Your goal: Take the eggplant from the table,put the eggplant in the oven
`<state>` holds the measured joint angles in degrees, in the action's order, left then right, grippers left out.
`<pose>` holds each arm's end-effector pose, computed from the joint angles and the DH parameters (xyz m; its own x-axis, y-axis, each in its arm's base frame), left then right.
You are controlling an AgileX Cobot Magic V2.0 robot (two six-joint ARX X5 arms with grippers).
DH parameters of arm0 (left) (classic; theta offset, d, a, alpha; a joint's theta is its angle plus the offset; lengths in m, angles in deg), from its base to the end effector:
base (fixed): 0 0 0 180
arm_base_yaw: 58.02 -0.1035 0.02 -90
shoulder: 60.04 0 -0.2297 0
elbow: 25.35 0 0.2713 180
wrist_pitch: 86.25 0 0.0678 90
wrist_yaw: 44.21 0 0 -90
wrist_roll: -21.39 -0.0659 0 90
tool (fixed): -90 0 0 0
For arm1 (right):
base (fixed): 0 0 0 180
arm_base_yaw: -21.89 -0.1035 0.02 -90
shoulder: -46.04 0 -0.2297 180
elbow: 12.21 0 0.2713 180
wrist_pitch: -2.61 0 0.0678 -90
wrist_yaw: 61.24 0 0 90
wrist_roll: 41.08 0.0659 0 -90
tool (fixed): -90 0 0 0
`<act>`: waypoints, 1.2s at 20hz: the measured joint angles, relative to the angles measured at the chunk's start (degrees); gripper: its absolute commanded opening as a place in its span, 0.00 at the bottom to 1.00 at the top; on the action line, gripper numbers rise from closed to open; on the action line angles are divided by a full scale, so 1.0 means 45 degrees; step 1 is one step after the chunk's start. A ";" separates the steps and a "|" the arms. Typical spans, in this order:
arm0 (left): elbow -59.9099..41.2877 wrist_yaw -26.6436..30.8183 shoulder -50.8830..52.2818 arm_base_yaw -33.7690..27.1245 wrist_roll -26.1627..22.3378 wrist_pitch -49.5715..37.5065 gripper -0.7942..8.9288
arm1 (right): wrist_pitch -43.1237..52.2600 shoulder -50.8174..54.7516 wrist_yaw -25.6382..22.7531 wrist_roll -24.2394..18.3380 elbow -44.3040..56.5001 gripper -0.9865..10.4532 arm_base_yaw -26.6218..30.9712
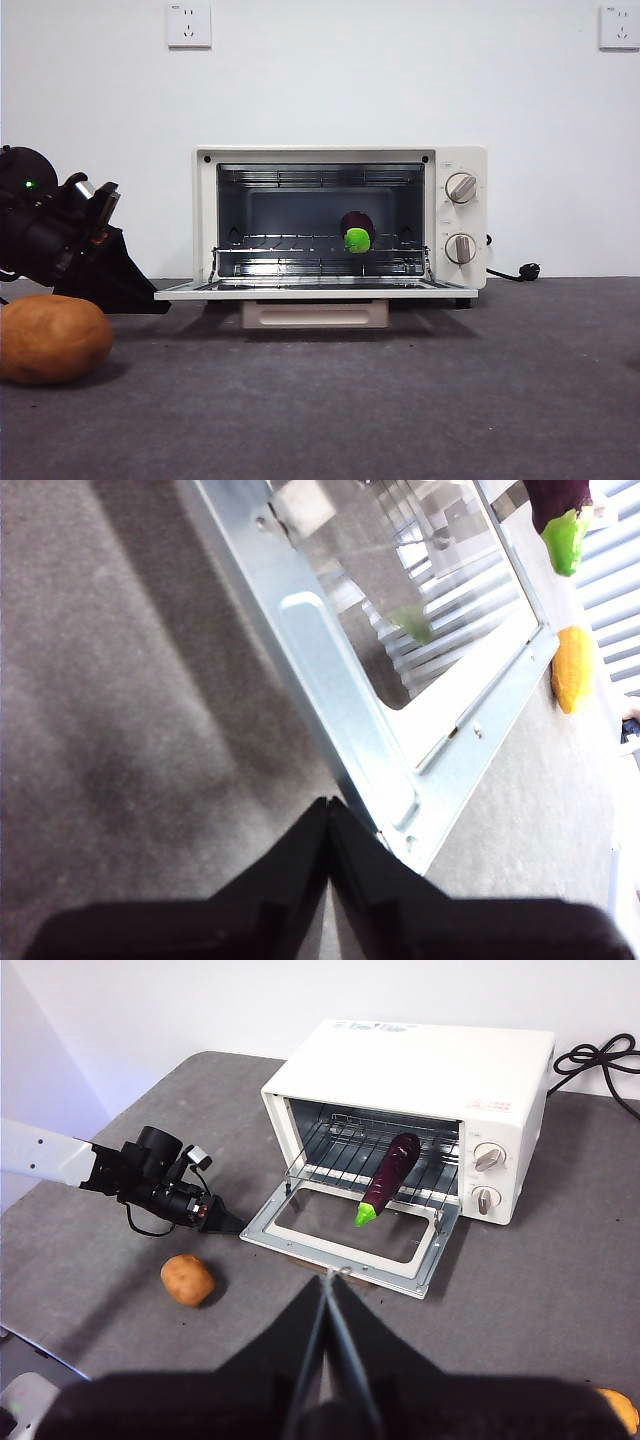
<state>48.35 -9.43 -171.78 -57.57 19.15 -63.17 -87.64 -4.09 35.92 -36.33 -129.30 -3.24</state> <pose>0.3692 -0.0570 0.0574 0.2690 -0.8235 -0.4995 0.4351 0.5666 -0.6998 0.0882 0.0504 0.4768 0.7722 0.4999 -0.3923 -0.4936 0.8607 0.1252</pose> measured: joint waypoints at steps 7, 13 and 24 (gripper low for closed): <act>-0.0049 -0.0345 -0.0005 -0.0005 0.0194 -0.0321 0.07 | 0.0000 0.0000 0.0000 0.0000 0.0000 0.08 0.0000; -0.0073 -0.0908 -0.0049 -0.0049 0.0724 -0.1025 0.07 | 0.0000 0.0000 0.0000 0.0005 0.0000 0.08 0.0000; -0.0073 -0.2166 -0.0053 -0.0049 0.2977 -0.3711 0.07 | 0.0000 0.0000 0.0000 0.0010 0.0000 0.08 0.0000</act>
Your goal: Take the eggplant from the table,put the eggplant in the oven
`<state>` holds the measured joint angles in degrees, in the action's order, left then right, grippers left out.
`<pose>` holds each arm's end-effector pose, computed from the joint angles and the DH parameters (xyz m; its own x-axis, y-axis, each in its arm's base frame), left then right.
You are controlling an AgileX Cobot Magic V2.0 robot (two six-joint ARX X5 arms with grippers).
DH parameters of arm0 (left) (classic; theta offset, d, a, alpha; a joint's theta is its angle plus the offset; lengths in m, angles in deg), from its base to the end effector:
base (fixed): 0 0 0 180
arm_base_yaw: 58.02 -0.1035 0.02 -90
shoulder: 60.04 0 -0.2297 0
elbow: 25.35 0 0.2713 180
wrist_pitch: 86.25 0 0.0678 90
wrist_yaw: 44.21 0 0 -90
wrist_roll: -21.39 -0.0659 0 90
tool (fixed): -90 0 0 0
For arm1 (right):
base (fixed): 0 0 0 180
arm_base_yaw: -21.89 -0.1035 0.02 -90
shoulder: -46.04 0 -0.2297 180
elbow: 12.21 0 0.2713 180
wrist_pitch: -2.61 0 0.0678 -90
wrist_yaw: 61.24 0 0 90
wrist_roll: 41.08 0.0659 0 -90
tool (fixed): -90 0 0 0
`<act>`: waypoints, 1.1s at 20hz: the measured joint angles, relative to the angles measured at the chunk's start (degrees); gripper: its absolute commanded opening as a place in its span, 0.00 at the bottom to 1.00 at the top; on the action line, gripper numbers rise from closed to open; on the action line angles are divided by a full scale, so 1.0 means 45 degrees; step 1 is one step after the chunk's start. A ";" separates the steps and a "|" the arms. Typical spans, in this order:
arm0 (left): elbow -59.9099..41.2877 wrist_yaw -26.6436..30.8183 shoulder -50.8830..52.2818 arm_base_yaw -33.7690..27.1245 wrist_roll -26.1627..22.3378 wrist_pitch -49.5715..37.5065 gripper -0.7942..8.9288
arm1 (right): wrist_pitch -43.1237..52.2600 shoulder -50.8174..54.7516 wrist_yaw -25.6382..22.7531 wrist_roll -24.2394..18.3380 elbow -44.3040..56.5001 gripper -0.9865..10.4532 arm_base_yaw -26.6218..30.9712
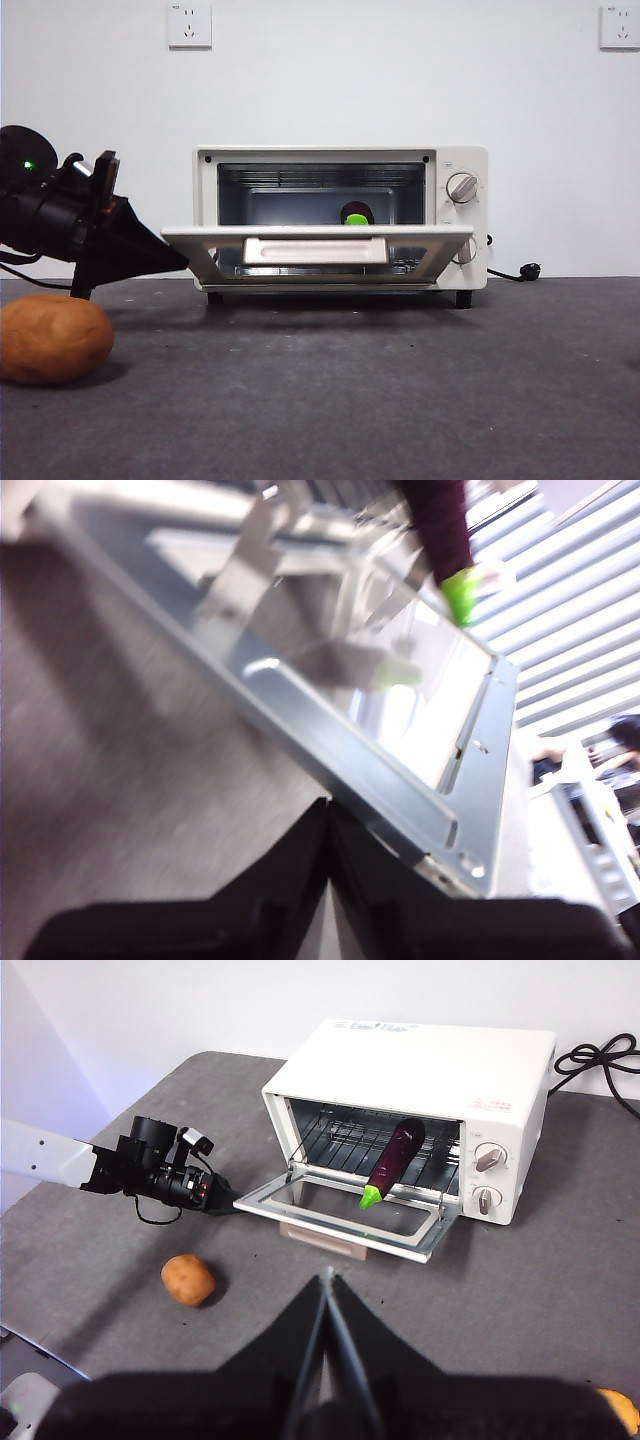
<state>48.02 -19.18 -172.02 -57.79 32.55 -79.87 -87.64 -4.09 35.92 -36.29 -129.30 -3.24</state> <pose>0.3854 -0.0613 0.0796 0.2956 -0.9073 -0.2991 0.4935 0.4131 -0.7654 0.0882 0.0504 0.4768 0.7722 0.4999 -0.3923 -0.4933 0.8607 0.1258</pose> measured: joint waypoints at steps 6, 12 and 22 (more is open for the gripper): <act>0.0000 -0.0136 0.0000 0.0000 0.1258 -0.1520 0.07 | 0.0000 0.0000 0.0000 0.0029 0.0000 0.08 0.0000; 0.0000 -0.0141 0.0000 0.0015 0.2608 -0.3366 0.07 | 0.0000 0.0000 0.0000 0.0029 0.0000 0.08 0.0000; 0.0884 0.0379 0.0000 0.0131 0.4279 -0.5124 0.07 | 0.0000 0.0000 0.0000 0.0029 0.0000 0.08 0.0000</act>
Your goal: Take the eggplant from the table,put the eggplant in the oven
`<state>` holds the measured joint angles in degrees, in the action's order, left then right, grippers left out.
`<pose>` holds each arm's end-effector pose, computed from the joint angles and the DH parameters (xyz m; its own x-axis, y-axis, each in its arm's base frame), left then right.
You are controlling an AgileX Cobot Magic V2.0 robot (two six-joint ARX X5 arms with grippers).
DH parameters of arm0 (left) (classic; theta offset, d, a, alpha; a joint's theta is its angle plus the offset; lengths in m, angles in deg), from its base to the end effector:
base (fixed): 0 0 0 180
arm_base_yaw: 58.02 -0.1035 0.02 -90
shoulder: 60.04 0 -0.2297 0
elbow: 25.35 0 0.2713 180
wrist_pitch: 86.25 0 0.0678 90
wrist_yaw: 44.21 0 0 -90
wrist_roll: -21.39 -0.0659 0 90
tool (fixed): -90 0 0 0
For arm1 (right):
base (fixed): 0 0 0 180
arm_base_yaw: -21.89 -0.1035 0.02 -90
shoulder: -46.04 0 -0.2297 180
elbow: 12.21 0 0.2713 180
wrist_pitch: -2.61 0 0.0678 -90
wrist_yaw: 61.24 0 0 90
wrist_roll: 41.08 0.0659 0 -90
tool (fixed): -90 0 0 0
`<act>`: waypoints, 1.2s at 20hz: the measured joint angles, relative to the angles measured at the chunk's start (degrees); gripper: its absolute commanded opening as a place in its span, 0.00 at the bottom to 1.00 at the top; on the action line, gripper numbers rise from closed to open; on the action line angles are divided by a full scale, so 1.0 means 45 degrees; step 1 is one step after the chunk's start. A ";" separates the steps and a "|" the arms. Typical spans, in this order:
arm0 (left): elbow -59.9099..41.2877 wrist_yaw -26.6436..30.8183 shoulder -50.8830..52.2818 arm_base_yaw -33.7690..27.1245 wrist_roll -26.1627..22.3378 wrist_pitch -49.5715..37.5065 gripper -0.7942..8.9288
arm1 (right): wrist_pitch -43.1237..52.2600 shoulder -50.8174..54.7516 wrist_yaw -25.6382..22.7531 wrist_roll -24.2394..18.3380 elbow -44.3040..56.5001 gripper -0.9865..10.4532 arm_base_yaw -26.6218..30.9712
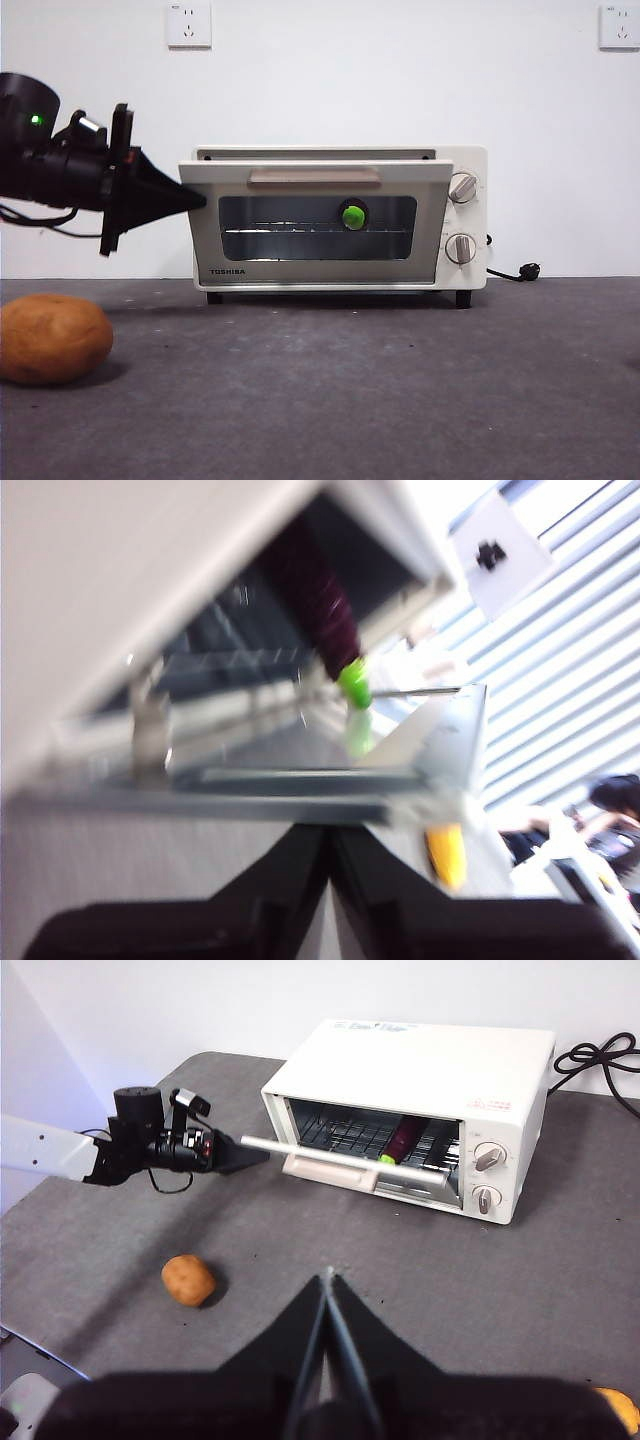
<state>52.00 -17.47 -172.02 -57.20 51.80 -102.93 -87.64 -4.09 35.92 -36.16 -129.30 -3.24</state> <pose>0.4210 -0.0649 0.1323 0.4152 -0.8991 -0.1387 0.5822 0.3797 -0.7189 0.0882 0.0504 0.4768 0.7722 0.4999 -0.3923 -0.4924 0.8609 0.1279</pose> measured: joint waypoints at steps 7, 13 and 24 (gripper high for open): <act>0.1413 0.0952 0.0000 0.0151 0.0107 -0.0078 0.07 | 0.0000 0.0000 0.0000 0.0005 0.0000 0.08 0.0000; 0.2001 0.1307 0.0000 0.0189 0.0170 0.0058 0.07 | 0.0000 0.0000 0.0000 0.0000 0.0005 0.08 0.0000; 0.1996 0.0355 0.0155 0.0277 0.0262 0.1423 0.07 | 0.0000 0.0000 0.0000 0.0000 0.0000 0.08 0.0000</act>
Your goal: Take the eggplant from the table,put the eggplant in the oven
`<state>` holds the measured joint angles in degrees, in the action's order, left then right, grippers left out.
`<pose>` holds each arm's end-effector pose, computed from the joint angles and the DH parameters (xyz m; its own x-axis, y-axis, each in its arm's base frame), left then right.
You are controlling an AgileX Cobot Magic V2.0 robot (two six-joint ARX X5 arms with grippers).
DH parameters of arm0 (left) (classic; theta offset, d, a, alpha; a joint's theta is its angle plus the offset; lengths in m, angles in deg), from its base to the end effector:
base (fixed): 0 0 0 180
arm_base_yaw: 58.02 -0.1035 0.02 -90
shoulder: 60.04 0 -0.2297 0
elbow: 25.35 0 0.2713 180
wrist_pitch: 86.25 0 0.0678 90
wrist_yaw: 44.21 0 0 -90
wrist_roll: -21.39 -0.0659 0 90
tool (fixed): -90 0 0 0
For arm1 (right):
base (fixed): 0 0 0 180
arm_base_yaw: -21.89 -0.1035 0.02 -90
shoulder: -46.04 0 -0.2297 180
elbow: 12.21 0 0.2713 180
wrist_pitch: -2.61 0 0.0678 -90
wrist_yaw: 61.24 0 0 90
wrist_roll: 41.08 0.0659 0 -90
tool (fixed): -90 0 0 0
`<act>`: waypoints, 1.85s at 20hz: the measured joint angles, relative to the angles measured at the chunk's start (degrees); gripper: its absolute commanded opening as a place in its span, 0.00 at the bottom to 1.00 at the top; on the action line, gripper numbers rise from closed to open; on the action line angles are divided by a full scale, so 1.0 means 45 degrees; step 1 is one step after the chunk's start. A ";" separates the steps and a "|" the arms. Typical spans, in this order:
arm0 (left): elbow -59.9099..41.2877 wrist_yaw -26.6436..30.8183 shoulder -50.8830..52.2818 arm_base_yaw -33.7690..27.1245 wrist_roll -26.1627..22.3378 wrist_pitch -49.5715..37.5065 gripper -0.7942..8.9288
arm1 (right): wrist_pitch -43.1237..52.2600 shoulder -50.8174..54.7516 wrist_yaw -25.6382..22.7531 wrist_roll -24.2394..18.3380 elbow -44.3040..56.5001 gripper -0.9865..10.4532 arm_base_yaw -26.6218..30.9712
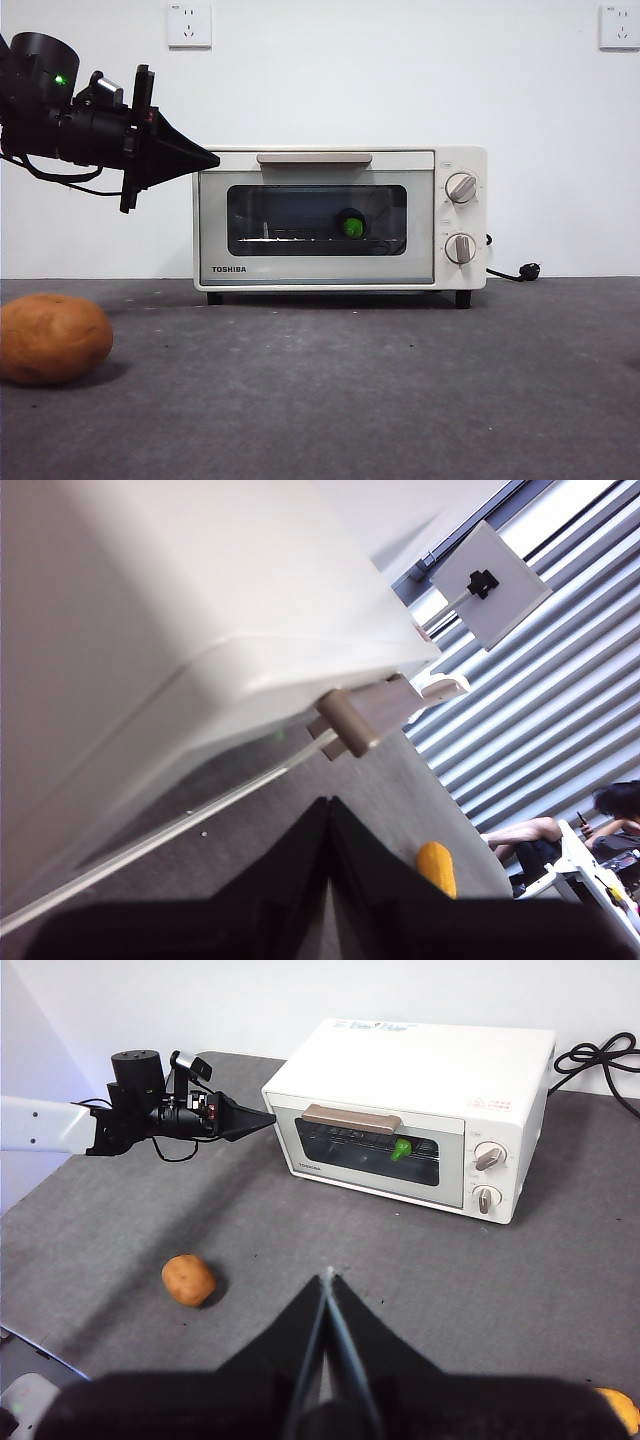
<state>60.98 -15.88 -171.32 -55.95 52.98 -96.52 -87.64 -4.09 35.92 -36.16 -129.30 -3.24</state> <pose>0.4428 -0.0740 0.1780 0.4270 -0.8962 -0.1203 0.6068 0.3826 -0.6968 0.0882 0.0504 0.4768 0.7722 0.4999 -0.3923 -0.4924 0.8609 0.1279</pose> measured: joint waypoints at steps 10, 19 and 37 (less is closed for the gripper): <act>-0.0005 0.0165 0.2914 0.0340 -0.0005 0.0646 0.07 | 0.0000 0.0000 0.0005 0.0005 0.0000 0.08 0.0000; -0.0005 0.1642 0.6572 0.0418 -0.0238 0.3055 0.07 | 0.0000 0.0000 0.0005 0.0000 0.0000 0.09 0.0000; -0.0005 1.0627 1.2692 0.1457 -0.5328 1.2934 0.07 | 0.0000 0.0000 0.0000 0.0005 0.0000 0.09 0.0000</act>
<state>60.96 31.94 -114.21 -49.39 29.00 -38.32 -87.64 -4.09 35.92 -36.13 -129.30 -3.24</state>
